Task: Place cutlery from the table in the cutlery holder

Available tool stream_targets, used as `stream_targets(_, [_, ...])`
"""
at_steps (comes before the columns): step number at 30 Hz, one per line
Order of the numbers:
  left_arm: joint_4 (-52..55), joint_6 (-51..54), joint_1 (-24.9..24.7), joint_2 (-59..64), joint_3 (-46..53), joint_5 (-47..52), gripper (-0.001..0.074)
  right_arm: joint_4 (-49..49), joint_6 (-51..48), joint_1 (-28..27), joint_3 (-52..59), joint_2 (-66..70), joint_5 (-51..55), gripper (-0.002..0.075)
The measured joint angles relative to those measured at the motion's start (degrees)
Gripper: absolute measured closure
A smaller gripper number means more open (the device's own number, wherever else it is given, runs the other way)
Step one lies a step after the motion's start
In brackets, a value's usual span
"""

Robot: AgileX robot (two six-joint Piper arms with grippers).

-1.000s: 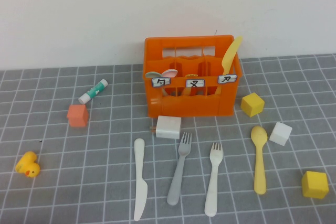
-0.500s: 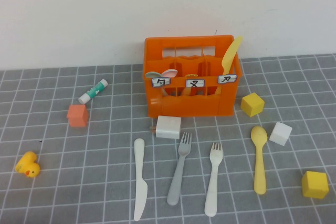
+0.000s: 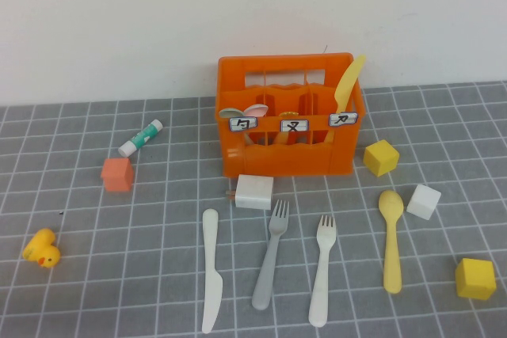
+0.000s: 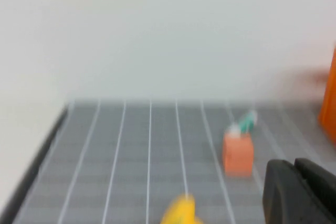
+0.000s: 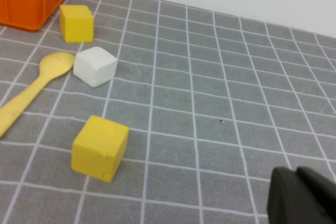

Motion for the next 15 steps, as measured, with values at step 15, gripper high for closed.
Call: stream_targets(15, [0.0,-3.56,0.0,0.0,0.0,-27.4,0.0736,-3.62,-3.07,0.0,0.22,0.0,-23.11,0.0729])
